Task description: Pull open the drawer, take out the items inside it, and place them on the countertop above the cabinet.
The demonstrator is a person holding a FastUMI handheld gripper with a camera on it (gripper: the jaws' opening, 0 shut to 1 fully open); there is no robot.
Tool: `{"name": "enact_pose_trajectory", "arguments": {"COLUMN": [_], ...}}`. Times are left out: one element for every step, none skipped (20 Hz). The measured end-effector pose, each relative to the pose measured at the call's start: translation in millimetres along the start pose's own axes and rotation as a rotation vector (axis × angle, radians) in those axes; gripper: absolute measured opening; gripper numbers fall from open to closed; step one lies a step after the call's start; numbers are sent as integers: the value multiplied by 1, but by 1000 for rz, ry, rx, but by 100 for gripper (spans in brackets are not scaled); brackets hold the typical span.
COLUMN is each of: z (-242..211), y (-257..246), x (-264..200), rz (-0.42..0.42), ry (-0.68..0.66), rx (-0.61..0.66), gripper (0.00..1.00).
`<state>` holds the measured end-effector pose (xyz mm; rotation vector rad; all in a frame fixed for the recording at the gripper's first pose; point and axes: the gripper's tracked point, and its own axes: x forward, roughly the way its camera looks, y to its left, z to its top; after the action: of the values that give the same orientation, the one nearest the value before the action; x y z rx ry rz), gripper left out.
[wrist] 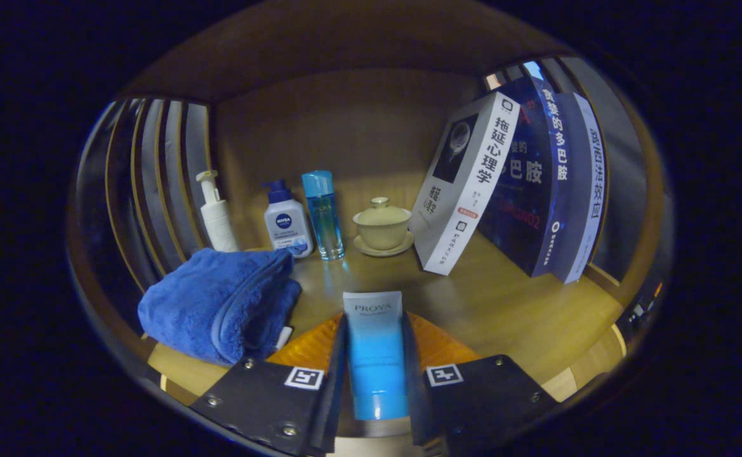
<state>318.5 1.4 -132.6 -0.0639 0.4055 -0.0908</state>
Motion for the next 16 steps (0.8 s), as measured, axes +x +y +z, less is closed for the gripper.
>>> {"name": "enact_pose_trajectory", "arguments": {"z": [0,1,1,7,16,21,28,31,33,36,38,41,44,46,48,50], "y": [1,1,-2,-3,-4,-6,-4,-3,-3,-4,-5,-6,-5,-4,-5,-6], "x": [2,5,3,0,-3,-8,-16,-23,-31,-42,-52,-62,-74,-87,-100,-116], "rz": [-1,-1,-5,-15,-18,-28,-26,-24,-23,-25,-27,-24,-14,0,6,11], "ry": [2,1,7,-11,-38,-59,-75,-85,-87,-89,-99,-105,-113,-120,-128,-138], "rx": [11,17,25,38,56,63,67,68,65,61,58,54,52,49,42,33], "gripper": [44,45,45,49,53,69,85,100,100,100,100,100,100,100,100,100]}}
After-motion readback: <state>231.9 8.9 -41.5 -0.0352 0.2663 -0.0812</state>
